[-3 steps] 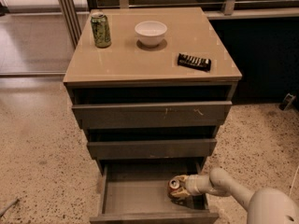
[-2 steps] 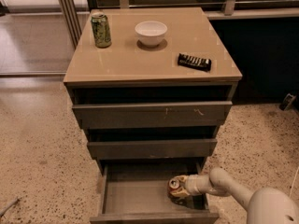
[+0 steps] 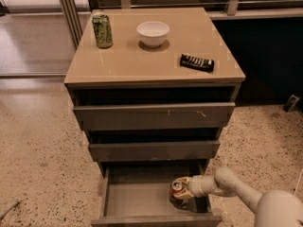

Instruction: Pick coke can from bottom drawer and place on counter

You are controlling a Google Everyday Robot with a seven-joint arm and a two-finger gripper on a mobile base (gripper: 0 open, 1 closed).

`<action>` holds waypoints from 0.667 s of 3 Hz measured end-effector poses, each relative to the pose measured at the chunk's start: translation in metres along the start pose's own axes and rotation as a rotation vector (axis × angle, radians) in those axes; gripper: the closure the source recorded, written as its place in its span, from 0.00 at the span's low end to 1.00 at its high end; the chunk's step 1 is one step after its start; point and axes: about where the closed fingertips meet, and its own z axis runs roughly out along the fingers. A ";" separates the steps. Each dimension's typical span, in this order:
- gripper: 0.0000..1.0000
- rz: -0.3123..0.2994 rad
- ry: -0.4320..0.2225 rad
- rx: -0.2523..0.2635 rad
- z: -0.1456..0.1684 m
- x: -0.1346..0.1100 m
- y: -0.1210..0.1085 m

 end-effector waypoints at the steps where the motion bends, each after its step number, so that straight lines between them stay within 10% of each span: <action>1: 1.00 -0.028 -0.057 -0.050 -0.028 -0.031 0.008; 2: 1.00 -0.044 -0.081 -0.079 -0.070 -0.063 0.016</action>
Offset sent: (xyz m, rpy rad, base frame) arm -0.0279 -0.0345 0.1701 0.1037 -0.0182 0.1293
